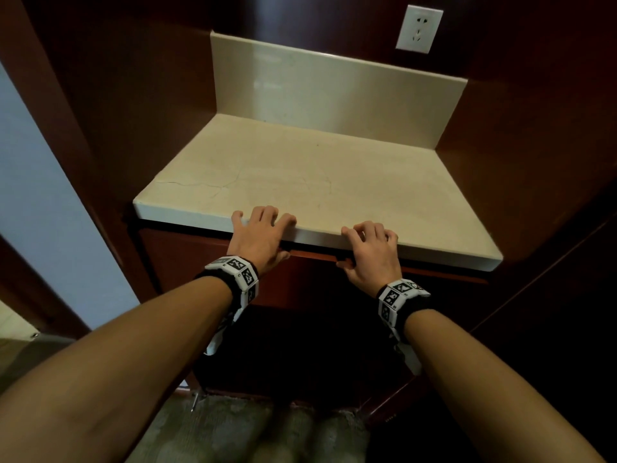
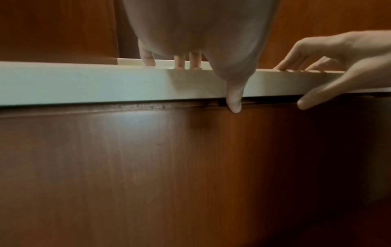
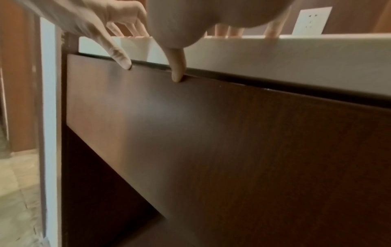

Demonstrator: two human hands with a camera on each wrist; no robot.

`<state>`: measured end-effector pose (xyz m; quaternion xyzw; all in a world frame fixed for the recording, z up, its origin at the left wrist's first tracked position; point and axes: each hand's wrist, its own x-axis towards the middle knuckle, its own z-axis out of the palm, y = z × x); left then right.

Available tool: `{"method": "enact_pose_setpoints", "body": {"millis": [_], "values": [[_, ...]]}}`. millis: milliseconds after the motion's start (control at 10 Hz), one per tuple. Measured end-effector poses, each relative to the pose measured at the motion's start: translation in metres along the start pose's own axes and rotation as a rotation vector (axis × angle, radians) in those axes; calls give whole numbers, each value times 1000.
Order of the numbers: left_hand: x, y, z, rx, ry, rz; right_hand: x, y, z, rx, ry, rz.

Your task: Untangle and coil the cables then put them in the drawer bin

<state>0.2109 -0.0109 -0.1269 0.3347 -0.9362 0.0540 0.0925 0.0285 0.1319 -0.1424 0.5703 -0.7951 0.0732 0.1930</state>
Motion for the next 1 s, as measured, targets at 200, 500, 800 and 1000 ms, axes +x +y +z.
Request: {"method": "enact_pose_setpoints", "body": {"millis": [200,500,800,1000], "values": [[3,4,2,37,33,-29,2,-3,6,4,21,32],[8,8,13,113,57,-79,5,-4,18,9,105,68],[8,7,1,61,-48,-50,6,-12,8,-46,-27,110],[-4,-5,-14,-97,-127,-113,16,-21,-21,9,-196,158]]}}
